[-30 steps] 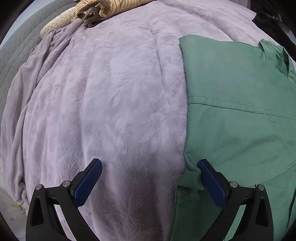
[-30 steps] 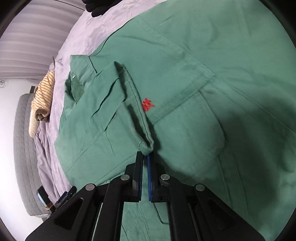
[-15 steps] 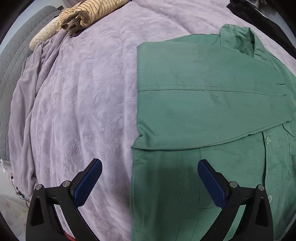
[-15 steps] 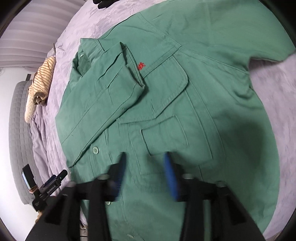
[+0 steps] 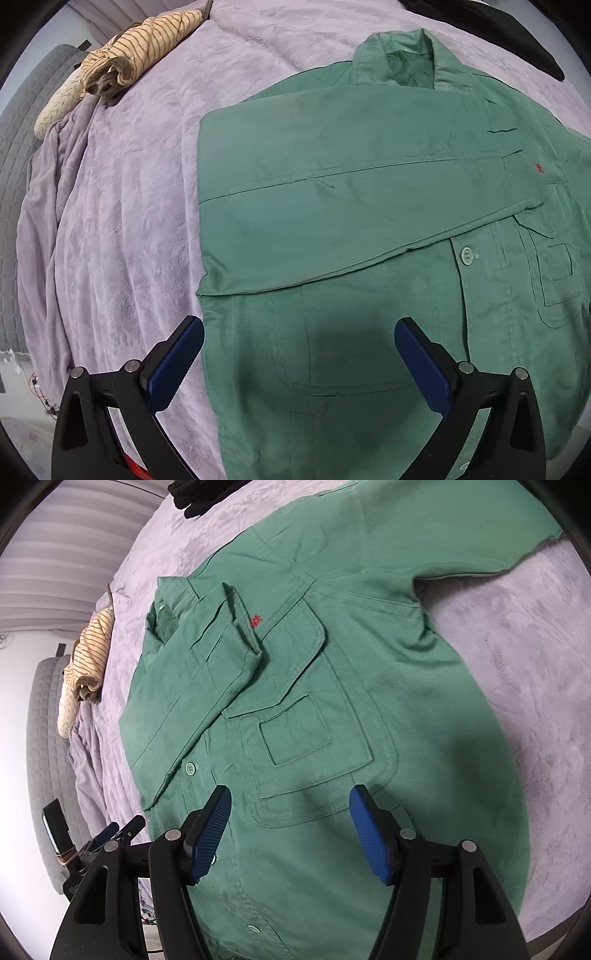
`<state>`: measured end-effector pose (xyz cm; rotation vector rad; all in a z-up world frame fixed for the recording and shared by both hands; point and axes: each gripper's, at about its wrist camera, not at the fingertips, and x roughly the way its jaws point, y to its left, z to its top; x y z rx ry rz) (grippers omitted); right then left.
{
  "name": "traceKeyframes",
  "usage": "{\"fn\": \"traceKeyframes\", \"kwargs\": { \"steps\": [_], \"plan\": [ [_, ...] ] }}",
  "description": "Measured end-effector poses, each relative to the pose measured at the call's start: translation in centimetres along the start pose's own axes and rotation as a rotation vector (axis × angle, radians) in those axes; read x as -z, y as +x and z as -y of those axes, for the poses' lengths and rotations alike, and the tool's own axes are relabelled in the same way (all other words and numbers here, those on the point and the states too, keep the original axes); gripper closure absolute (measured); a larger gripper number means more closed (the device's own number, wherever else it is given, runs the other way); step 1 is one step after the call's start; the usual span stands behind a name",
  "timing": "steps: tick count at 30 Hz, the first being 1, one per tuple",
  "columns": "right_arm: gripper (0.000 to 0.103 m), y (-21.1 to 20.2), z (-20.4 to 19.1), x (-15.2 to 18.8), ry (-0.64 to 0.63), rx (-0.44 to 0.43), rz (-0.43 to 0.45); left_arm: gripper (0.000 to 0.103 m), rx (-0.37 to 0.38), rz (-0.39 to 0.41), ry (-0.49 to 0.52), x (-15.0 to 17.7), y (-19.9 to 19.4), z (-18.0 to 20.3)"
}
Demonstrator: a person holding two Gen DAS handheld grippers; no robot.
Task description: Fold large clothes
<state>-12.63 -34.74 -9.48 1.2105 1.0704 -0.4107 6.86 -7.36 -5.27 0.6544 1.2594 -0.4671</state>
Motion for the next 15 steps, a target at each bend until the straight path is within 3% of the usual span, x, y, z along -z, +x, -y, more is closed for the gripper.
{"fn": "traceKeyframes", "kwargs": {
  "steps": [8,10,11,15],
  "plan": [
    [0.03,-1.8,3.2,-0.3,0.043,-0.021,0.023,0.0,0.032,-0.014,0.112,0.1,-0.7,5.9],
    [0.025,-2.3,4.2,-0.4,0.053,-0.024,0.032,0.0,0.048,-0.015,0.14,0.0,-0.9,7.6],
    [0.018,-2.7,4.7,-0.6,0.058,-0.03,0.039,0.0,0.054,-0.015,0.155,-0.1,-1.0,8.5],
    [0.018,-4.1,6.7,-1.3,0.076,-0.037,0.065,0.0,0.077,-0.016,0.191,-0.5,-1.3,11.5]
  ]
}}
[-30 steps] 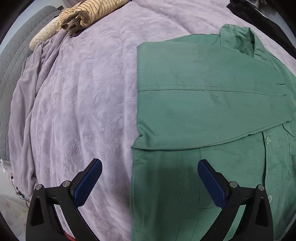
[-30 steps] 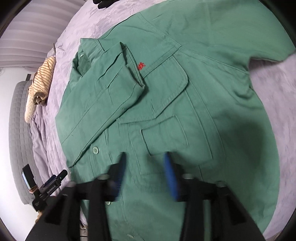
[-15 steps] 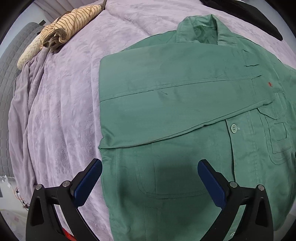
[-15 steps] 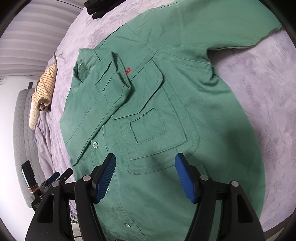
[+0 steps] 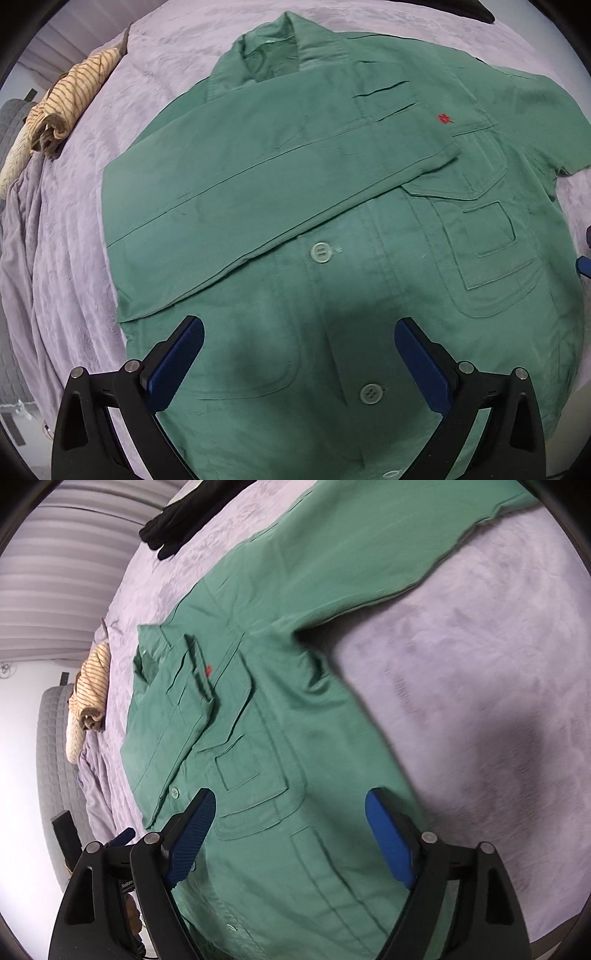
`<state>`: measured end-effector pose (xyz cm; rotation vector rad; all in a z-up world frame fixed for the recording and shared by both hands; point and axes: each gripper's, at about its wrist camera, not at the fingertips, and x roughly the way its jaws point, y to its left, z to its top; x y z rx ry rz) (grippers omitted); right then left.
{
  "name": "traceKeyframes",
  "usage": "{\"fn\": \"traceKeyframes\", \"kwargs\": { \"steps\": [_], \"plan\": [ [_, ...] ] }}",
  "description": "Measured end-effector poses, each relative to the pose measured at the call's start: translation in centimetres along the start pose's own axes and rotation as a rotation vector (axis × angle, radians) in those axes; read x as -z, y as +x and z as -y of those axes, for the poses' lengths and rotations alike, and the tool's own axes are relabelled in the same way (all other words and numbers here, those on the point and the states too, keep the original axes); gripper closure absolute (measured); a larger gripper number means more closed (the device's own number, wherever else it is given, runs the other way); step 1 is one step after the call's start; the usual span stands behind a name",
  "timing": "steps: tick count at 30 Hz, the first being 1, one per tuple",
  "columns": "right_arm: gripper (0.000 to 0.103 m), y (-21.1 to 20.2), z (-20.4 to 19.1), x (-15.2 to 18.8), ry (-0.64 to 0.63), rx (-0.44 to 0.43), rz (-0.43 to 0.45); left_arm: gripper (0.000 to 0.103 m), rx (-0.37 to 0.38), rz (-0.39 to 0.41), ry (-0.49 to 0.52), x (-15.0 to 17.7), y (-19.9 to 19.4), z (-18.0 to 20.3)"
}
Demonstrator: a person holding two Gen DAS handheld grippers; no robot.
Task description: Fold large clothes
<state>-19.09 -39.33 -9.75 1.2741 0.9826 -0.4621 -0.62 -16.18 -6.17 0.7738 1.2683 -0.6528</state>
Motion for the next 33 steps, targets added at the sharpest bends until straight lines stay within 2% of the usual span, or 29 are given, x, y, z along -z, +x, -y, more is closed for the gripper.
{"fn": "traceKeyframes", "kwargs": {
  "steps": [9,10,12,14,24,33],
  "plan": [
    [0.017,-3.6,5.1,-3.5,0.053,-0.021,0.094,0.0,0.059,0.005,0.028,-2.7,-0.3,5.4],
    [0.016,-4.3,5.9,-4.1,0.062,-0.029,0.12,0.0,0.067,0.006,0.028,-3.0,-0.3,6.0],
    [0.001,-5.5,7.3,-5.2,0.077,-0.049,0.162,0.0,0.081,0.008,0.027,-3.6,-0.2,7.3],
    [0.0,-6.7,8.7,-6.3,0.093,-0.071,0.208,0.0,0.09,0.01,0.03,-4.1,-0.1,8.6],
    [0.0,-10.2,14.9,-12.3,0.226,-0.139,0.321,0.0,0.143,0.026,0.011,-7.1,0.3,13.5],
    [0.0,-11.2,19.4,-18.2,0.37,-0.293,0.48,0.0,0.171,0.028,-0.001,-9.7,1.7,15.5]
  ]
}}
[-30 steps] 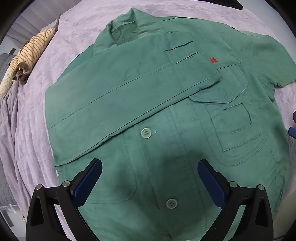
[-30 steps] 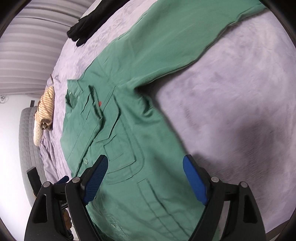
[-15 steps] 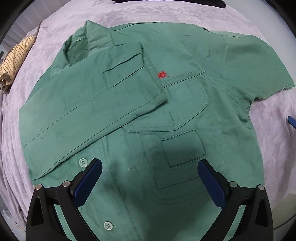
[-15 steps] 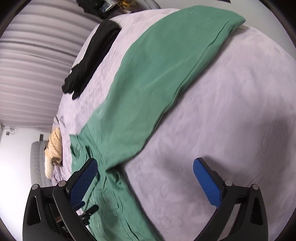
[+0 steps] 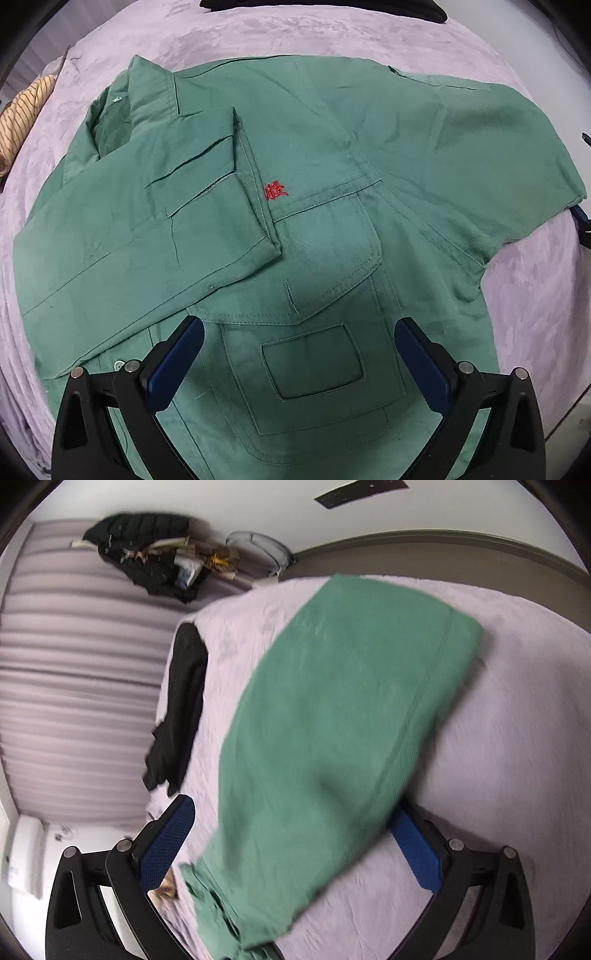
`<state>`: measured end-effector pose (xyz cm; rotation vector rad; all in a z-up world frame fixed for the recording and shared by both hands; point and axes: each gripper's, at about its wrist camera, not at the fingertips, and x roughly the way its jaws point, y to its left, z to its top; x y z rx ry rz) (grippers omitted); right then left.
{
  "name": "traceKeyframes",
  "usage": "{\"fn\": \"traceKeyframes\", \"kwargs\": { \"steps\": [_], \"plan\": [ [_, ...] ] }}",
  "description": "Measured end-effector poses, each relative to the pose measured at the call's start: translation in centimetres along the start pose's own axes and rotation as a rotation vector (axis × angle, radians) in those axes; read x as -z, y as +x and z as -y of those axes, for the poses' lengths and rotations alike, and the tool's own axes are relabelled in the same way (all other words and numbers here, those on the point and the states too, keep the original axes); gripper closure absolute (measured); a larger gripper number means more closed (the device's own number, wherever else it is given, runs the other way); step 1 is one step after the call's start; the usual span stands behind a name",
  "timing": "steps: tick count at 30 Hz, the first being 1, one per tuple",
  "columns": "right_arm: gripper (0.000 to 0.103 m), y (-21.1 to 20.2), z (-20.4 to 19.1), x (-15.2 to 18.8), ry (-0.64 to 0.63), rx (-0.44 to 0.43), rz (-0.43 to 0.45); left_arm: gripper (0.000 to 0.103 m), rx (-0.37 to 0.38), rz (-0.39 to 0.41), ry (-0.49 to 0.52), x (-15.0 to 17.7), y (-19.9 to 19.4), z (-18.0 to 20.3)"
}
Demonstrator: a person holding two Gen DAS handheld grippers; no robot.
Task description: Fold large clothes
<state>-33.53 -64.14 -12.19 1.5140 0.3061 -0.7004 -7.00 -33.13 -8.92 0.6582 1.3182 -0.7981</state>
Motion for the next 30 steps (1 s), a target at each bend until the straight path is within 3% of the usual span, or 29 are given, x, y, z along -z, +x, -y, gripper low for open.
{"fn": "traceKeyframes", "kwargs": {
  "steps": [5,7,9,12,15,21,25,30],
  "plan": [
    [0.001,0.4,0.3,-1.8,0.107,-0.084,0.045,0.0,0.029,0.028,-0.047,-0.4,-0.3,-1.1],
    [0.017,0.8,0.5,-1.6,0.151,-0.103,0.04,0.0,0.039,0.046,-0.063,-0.5,-0.7,-1.7],
    [0.098,1.9,0.6,-1.1,0.19,-0.084,0.004,0.0,0.06,0.067,-0.065,-0.6,-1.2,-2.3],
    [0.098,2.3,0.0,-0.5,0.186,-0.122,0.014,0.0,0.066,0.099,-0.053,-0.3,-1.8,-4.4],
    [0.098,2.1,-3.0,0.7,0.126,-0.231,0.006,0.0,0.064,0.132,-0.056,-0.5,-2.3,-6.8],
    [0.098,4.9,-14.0,6.7,-0.151,-0.326,-0.123,0.0,0.036,0.19,-0.153,1.4,-3.9,-14.0],
    [0.098,8.9,-22.4,14.6,-0.434,-0.284,-0.236,0.0,-0.006,0.216,-0.249,3.5,-4.6,-19.9],
    [0.098,17.0,-29.5,31.5,-0.891,-0.104,-0.42,0.0,-0.072,0.228,-0.367,7.2,-4.6,-27.7]
  ]
}}
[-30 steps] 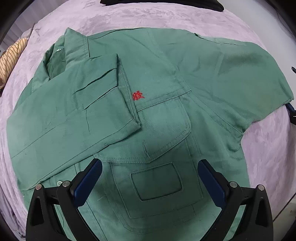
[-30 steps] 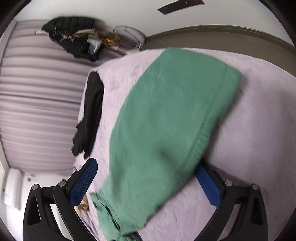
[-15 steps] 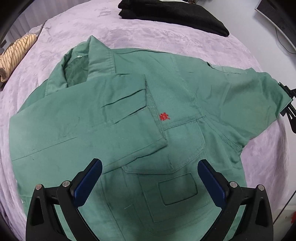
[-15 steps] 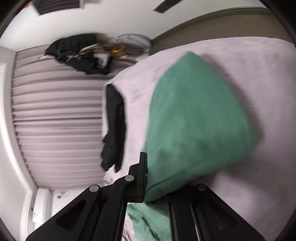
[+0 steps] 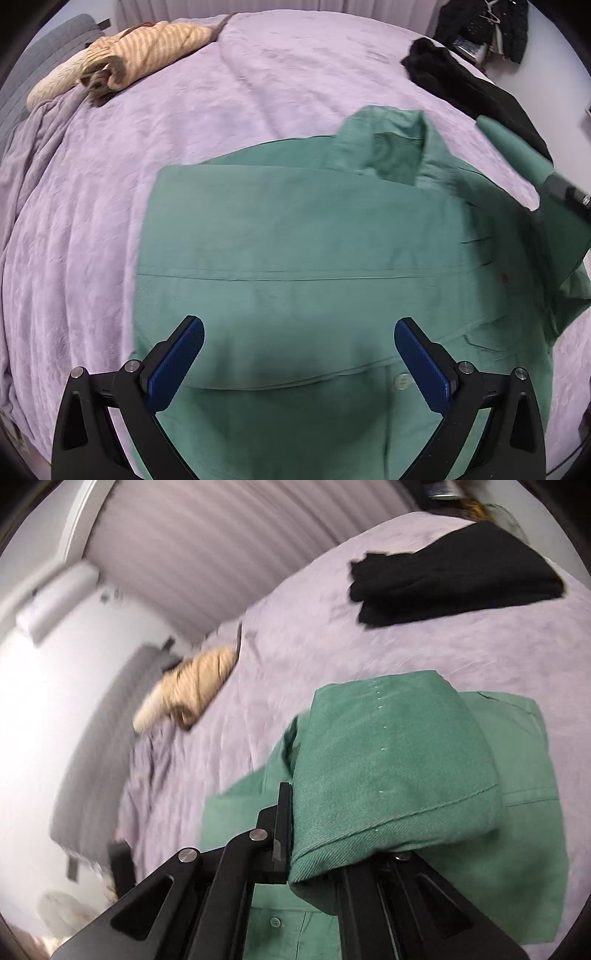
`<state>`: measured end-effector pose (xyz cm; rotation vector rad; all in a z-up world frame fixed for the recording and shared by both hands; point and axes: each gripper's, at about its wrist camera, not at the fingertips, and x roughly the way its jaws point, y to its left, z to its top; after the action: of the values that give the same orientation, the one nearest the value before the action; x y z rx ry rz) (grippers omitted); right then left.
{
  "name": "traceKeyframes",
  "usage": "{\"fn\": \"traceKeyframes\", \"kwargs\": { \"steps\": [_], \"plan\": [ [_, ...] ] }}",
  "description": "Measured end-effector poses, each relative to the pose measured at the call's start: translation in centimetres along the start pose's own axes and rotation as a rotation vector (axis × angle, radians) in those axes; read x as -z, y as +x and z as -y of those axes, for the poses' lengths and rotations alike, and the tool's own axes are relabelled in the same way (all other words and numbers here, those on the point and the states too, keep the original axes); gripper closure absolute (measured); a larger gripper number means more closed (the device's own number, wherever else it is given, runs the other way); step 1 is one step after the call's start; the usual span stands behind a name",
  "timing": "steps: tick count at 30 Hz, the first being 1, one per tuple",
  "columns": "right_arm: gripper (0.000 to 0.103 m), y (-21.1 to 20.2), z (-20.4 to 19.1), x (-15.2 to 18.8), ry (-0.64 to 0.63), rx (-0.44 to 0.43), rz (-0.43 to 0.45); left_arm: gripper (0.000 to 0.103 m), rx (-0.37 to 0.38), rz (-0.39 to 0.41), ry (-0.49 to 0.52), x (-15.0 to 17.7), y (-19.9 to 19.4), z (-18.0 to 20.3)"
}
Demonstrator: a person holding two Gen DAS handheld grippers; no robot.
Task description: Fold large clothes
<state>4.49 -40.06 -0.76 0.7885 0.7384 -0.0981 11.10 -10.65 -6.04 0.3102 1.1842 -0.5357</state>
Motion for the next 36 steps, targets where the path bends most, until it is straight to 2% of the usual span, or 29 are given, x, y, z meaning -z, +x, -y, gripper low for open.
{"fn": "traceKeyframes", "kwargs": {
  "steps": [3,6,7,8,9,10,11,12,13,14,15,16,17,18,20,22,25,26,27,29,31,34,36],
  "plan": [
    [0.098,8.8,-3.8,3.8,-0.096,0.09,-0.165,0.0,-0.045,-0.014,-0.046,0.5,1.2,-3.9],
    [0.096,15.6,-3.0,6.4,-0.052,0.232,-0.31,0.0,-0.05,-0.039,-0.076,1.3,2.2,-6.5],
    [0.093,15.7,-2.6,6.9,-0.023,0.23,-0.302,0.0,-0.047,-0.04,-0.082,1.5,2.3,-7.0],
    [0.077,15.2,-2.3,6.9,0.014,0.19,-0.278,0.0,-0.043,-0.04,-0.087,1.7,2.3,-7.7],
    [0.039,14.4,-2.1,7.0,0.062,0.133,-0.275,0.0,-0.041,-0.043,-0.09,1.9,2.3,-8.2],
    [0.021,13.5,-1.9,7.1,0.104,0.104,-0.269,0.0,-0.038,-0.045,-0.095,2.1,2.3,-8.6],
    [0.012,12.1,-1.7,7.2,0.149,0.094,-0.225,0.0,-0.032,-0.045,-0.103,2.3,2.2,-9.1],
    [0.013,10.4,-1.2,7.1,0.202,0.08,-0.16,0.0,-0.027,-0.046,-0.112,2.4,2.0,-9.5],
    [0.016,9.5,-1.2,7.2,0.232,0.077,-0.136,0.0,-0.024,-0.047,-0.121,2.5,1.8,-9.8],
    [0.037,8.9,-0.6,6.8,0.277,0.097,-0.107,0.0,-0.021,-0.046,-0.13,2.6,1.6,-10.1],
    [0.077,8.8,-0.1,6.3,0.297,0.117,-0.098,0.0,-0.021,-0.043,-0.137,2.6,1.5,-10.4],
    [0.092,9.1,-0.1,5.7,0.298,0.137,-0.097,0.0,-0.022,-0.039,-0.144,2.5,1.3,-10.7],
    [0.095,9.4,-0.8,5.2,0.272,0.161,-0.095,0.0,-0.022,-0.03,-0.151,2.5,1.0,-11.1],
    [0.095,9.6,-0.9,4.7,0.224,0.179,-0.098,0.0,-0.021,-0.02,-0.158,2.4,0.6,-11.3],
    [0.095,10.9,-4.5,4.0,0.037,0.226,-0.112,0.0,-0.024,0.002,-0.176,2.5,0.0,-12.1],
    [0.093,13.2,-8.9,5.4,-0.178,0.263,-0.186,0.0,-0.034,0.011,-0.19,2.6,-0.3,-12.6],
    [0.072,16.9,-12.8,9.3,-0.419,0.342,-0.339,0.0,-0.047,-0.006,-0.216,2.5,0.0,-13.2],
    [0.051,17.3,-13.3,10.4,-0.458,0.337,-0.374,0.0,-0.043,-0.011,-0.224,2.5,0.2,-13.2],
    [0.039,17.5,-13.8,11.9,-0.491,0.308,-0.413,0.0,-0.036,-0.014,-0.226,2.4,0.3,-13.1],
    [0.039,16.9,-13.9,13.7,-0.492,0.251,-0.452,0.0,-0.008,-0.018,-0.215,2.2,0.5,-12.3],
    [0.039,15.2,-12.4,14.5,-0.416,0.213,-0.469,0.0,0.029,-0.016,-0.192,1.8,0.6,-11.0],
    [0.038,11.6,-7.4,13.7,-0.191,0.222,-0.444,0.0,0.11,-0.025,-0.146,0.9,1.2,-8.2],
    [0.038,8.2,-2.0,13.0,0.03,0.227,-0.394,0.0,0.148,-0.042,-0.126,0.4,2.2,-6.5]
  ]
}}
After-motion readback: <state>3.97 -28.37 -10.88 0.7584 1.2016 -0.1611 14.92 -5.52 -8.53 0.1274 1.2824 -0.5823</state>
